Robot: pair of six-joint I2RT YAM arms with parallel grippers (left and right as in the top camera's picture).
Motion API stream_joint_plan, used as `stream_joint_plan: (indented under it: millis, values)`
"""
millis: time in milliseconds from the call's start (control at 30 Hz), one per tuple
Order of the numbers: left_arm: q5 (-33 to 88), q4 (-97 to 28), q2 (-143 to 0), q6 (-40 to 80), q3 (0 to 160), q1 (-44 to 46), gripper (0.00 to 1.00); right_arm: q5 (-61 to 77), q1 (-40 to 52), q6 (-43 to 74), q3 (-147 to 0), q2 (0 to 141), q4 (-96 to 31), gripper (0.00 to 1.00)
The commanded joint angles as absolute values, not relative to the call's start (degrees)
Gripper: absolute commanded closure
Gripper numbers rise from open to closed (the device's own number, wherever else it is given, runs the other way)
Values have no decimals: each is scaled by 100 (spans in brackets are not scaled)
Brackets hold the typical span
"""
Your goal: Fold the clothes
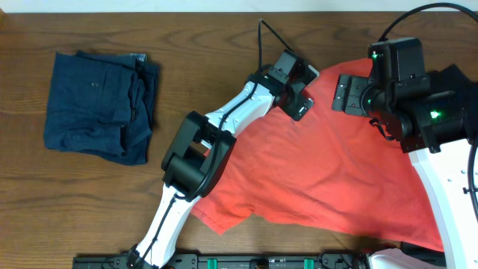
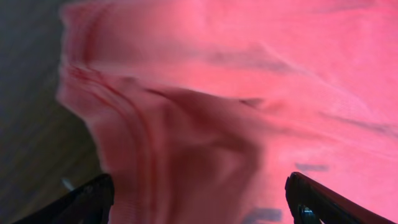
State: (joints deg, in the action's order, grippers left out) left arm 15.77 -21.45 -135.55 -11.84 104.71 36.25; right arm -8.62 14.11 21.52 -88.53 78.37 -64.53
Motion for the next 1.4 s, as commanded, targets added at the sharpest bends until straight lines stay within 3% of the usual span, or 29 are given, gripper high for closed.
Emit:
stream_joint_plan:
  millis: [0, 167, 267, 400, 567, 900, 1133, 1367]
  values:
    - [1118, -1942, -13666, -1238, 10442, 3557, 11, -921, 1345, 2228, -8882, 7887, -6475, 10]
    - [784, -1568, -13668, -1238, 10444, 3505, 13, -923, 1345, 2228, -8882, 7887, -6501, 9]
    - [858, -1507, -13703, -1238, 10442, 3500, 21, -926, 1345, 2226, -8882, 7887, -6495, 9]
    - [930, -1533, -13804, -1214, 10436, 3533, 38, -926, 1345, 2226, -8882, 7887, -6473, 9]
    - [1492, -1559, -13867, -1173, 10436, 3531, 50, -926, 1345, 2226, -8882, 7887, -6407, 9]
    - [1227, -1774, -13869, -851, 10436, 3197, 94, -1015, 1345, 2224, -8882, 7887, -6410, 9]
    - [674, -2265, -13664, -416, 10506, 2084, 94, -1321, 1341, 2226, -8882, 7887, -6407, 7]
    - [1199, -2681, -13126, -117, 10503, 740, 94, -1890, 1135, 2228, -8868, 8095, -6405, 6]
